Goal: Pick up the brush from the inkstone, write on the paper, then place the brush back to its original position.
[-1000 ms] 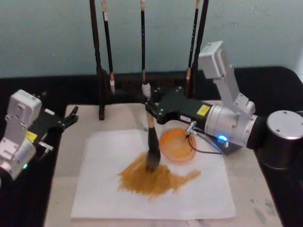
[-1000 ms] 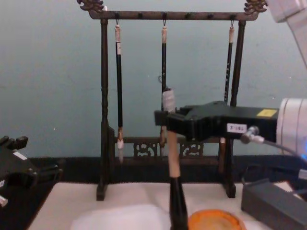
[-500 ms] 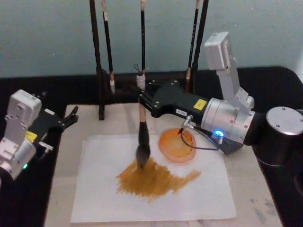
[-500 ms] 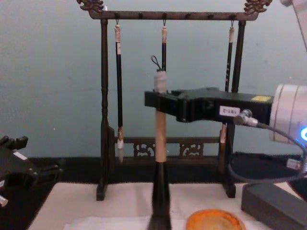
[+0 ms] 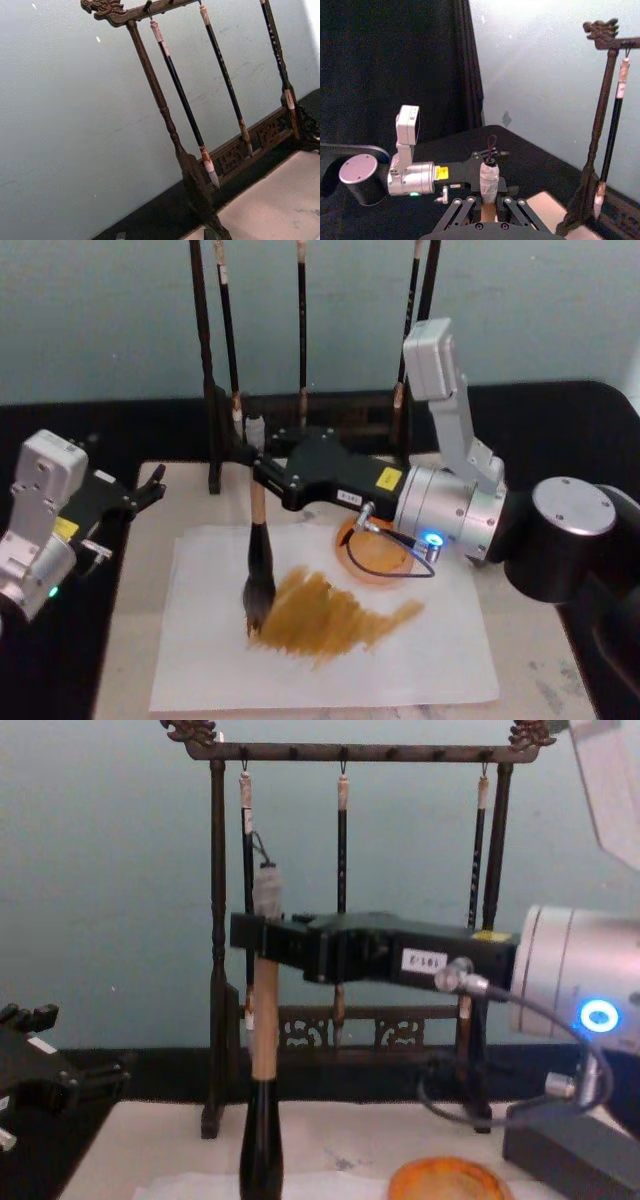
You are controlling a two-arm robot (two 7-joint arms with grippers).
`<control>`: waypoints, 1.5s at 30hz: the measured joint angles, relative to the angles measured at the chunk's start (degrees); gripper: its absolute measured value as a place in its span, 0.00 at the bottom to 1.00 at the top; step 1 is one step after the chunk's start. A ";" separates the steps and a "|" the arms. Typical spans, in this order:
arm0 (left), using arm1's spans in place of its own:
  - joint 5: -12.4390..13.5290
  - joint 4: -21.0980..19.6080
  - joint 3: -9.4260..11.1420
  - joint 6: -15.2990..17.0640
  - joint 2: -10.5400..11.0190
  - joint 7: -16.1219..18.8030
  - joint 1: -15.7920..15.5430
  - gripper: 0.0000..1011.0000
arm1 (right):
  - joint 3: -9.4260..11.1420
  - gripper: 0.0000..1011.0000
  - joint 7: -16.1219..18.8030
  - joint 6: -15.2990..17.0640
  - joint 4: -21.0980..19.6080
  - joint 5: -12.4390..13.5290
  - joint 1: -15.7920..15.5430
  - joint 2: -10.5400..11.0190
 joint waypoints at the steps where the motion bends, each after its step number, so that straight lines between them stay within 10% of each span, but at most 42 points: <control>1: 0.00 0.00 0.00 0.00 0.00 0.00 0.00 1.00 | -0.07 0.16 0.01 0.01 0.07 0.10 -0.08 0.00; 31: 0.00 0.00 0.00 0.00 0.00 0.00 0.00 1.00 | 3.10 0.16 -4.16 -0.34 0.02 -1.20 -1.79 2.15; 45: 0.00 0.00 0.00 0.00 0.00 0.00 0.00 1.00 | 1.24 0.16 2.67 -5.34 1.32 -1.81 -0.20 0.66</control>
